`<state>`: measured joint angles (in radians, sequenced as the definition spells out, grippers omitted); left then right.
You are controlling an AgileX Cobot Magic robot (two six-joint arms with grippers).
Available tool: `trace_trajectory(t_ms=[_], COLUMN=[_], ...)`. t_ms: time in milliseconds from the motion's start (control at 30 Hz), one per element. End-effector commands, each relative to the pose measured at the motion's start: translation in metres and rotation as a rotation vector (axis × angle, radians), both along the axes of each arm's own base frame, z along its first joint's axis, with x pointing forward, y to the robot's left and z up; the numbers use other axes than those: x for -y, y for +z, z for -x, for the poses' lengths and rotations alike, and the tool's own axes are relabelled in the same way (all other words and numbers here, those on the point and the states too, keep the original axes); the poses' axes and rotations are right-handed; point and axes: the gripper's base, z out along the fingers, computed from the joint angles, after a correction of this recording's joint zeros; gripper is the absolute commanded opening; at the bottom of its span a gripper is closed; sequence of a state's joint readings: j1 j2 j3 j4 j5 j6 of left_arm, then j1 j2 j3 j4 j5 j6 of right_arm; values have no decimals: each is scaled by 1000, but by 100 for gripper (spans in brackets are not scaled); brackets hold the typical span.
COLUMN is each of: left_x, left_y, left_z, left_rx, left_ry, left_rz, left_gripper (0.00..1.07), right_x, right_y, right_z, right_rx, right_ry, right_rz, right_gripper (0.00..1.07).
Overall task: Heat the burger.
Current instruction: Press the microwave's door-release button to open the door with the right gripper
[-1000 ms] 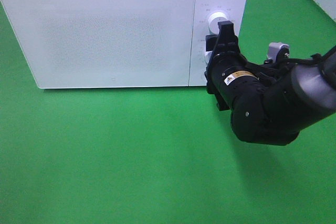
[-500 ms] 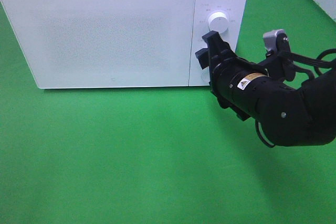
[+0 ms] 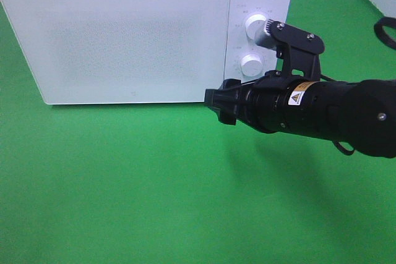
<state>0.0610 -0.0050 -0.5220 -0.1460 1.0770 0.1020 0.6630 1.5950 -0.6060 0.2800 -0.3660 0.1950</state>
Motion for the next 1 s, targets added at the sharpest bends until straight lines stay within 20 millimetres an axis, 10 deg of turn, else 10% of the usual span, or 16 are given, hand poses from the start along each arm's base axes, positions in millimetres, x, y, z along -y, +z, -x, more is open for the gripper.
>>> trace_trajectory(t_ms=[33, 1000], left_x=[0, 0], left_y=[-1, -1], left_z=[2, 2], left_rx=[18, 18], left_ry=[6, 6], left_rz=[5, 5], left_gripper=[102, 102], right_x=[6, 66], right_y=[11, 76], right_z=[11, 90], right_rx=[4, -270], right_ry=[151, 320], right_rz=[151, 457], right_gripper=[72, 76])
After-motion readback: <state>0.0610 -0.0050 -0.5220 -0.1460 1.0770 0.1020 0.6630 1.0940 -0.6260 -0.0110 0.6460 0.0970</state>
